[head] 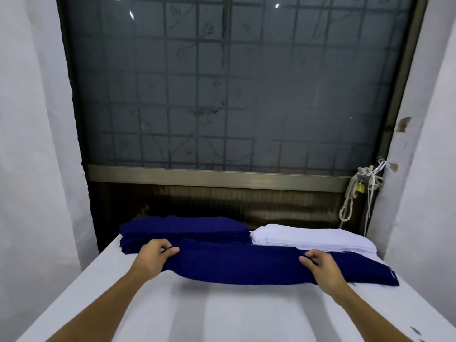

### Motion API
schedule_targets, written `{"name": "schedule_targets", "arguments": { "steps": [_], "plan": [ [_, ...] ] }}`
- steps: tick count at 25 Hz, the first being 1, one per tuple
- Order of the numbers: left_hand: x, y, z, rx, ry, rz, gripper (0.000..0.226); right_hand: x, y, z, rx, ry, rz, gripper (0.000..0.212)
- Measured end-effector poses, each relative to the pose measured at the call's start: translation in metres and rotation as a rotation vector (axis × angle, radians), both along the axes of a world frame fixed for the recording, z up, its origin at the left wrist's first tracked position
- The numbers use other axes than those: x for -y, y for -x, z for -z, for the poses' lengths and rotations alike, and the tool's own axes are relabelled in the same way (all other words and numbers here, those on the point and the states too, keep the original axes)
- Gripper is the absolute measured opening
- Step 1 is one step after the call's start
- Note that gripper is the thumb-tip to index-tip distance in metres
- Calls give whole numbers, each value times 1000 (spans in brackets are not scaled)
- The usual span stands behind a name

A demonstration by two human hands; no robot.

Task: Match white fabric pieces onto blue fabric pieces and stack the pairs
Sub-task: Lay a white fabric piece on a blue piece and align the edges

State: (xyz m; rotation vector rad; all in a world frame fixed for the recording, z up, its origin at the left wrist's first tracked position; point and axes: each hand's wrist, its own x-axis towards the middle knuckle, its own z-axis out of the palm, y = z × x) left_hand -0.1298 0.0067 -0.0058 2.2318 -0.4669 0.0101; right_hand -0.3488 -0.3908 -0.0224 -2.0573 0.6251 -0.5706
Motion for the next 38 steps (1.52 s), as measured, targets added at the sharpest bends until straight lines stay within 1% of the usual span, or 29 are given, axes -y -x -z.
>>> {"name": "schedule_targets", "arguments": {
  "steps": [3, 6, 8, 9, 10, 11, 12, 15, 19, 23, 27, 31, 35, 38],
  "plan": [
    [2, 14, 25, -77, 3, -14, 20, 5, 18, 20, -25, -29, 29, 8],
    [3, 33, 56, -102, -76, -104, 22, 8, 36, 42, -106, 28, 67, 11],
    [0, 48, 79, -75, -169, -178, 28, 4, 49, 60, -211, 165, 122, 13],
    [-2, 55, 89, -32, -203, -203, 30, 1, 54, 69, -252, 297, 147, 14],
    [-5, 60, 96, 11, -214, -218, 30, -3, 58, 76, -277, 436, 156, 14],
    [-6, 63, 100, 38, -208, -220, 30, -5, 61, 81, -274, 531, 153, 12],
    [-6, 64, 101, 52, -198, -214, 31, -5, 62, 84, -265, 570, 141, 11],
    [-5, 67, 102, 77, -178, -230, 32, -5, 62, 83, -251, 570, 153, 9],
    [-5, 67, 105, 99, -153, -273, 32, -2, 61, 85, -249, 556, 179, 15],
    [-5, 66, 106, 100, -138, -285, 31, -2, 61, 85, -235, 516, 192, 15],
    [-1, 61, 100, 116, -115, -274, 21, 1, 59, 83, -195, 462, 212, 15],
    [28, 50, 74, 138, -47, -147, 29, 12, 46, 74, -84, 465, 273, 12],
    [87, 30, 36, 199, -51, 52, 21, 26, 20, 53, -65, 456, 258, 10],
    [144, 13, 8, 236, -72, 110, 17, 45, -4, 36, -66, 457, 253, 10]
  ]
}}
